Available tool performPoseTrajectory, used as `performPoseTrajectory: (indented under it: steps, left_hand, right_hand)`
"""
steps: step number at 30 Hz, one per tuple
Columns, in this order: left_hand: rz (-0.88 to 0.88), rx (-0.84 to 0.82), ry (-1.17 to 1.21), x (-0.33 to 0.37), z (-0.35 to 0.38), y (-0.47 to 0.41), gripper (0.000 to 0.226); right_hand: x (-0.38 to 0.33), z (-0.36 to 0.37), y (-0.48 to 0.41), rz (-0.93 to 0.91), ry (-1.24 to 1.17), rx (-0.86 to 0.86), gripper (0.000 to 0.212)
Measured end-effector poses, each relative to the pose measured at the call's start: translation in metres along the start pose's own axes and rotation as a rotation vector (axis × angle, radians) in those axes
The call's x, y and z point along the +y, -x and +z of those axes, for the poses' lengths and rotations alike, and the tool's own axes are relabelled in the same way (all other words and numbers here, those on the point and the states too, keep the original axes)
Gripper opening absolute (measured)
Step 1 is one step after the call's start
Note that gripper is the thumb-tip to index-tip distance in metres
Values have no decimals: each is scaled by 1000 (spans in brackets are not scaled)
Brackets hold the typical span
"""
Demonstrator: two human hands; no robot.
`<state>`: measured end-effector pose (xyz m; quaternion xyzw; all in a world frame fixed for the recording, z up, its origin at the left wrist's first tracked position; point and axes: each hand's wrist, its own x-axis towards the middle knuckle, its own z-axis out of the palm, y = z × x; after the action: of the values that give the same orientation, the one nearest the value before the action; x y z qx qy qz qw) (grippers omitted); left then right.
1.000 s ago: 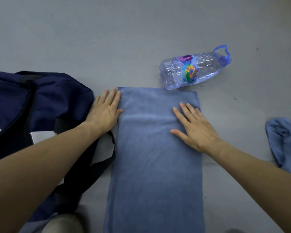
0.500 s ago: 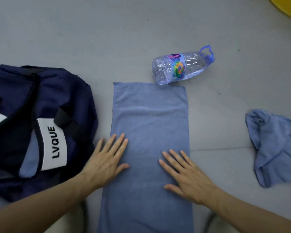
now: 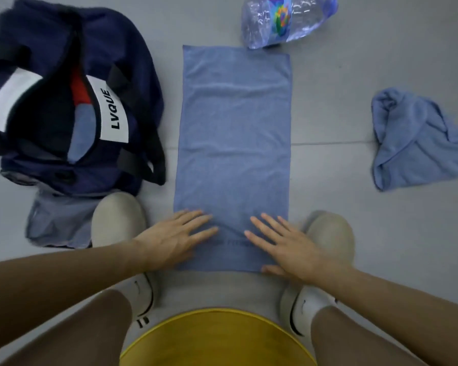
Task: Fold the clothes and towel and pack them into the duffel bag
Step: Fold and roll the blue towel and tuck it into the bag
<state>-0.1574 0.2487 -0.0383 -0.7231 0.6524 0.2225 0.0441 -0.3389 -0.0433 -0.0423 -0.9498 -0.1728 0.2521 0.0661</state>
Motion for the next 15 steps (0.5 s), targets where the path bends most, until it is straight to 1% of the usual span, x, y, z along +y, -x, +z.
performPoseTrajectory:
  steps: [1, 3, 4, 6, 7, 8, 10, 11, 13, 15]
  left_hand:
    - [36, 11, -4, 0, -1, 0, 72]
    - [75, 26, -11, -8, 1, -2, 58]
    - [76, 15, -16, -14, 3, -2, 55]
    - [44, -21, -25, -20, 6, -1, 58]
    - [19, -37, -19, -18, 9, 1, 62]
    - [-9, -54, -10, -15, 14, 1, 66]
    - [-55, -65, -8, -8, 18, -3, 71]
    - [-77, -50, -5, -5, 16, -7, 72]
    - [-128, -20, 14, -2, 14, -12, 69]
    - [-194, 1, 13, 0, 13, -16, 57]
  right_hand:
    - [-3, 8, 3, -27, 8, -31, 106]
    - [0, 20, 0, -17, 17, -78, 119]
    - [2, 23, -2, -2, 18, -94, 122]
    - [2, 26, -4, 9, 1, -108, 121]
    - [1, 25, -5, 6, -5, -107, 113]
    - [-1, 25, -6, 12, -14, -88, 100]
    - [-1, 26, -10, 47, -59, 3, 71]
    - [2, 24, -14, 72, -88, 31, 64]
    - [8, 15, -24, 133, -149, 78, 56]
    - [15, 2, -37, 226, -235, 109, 54]
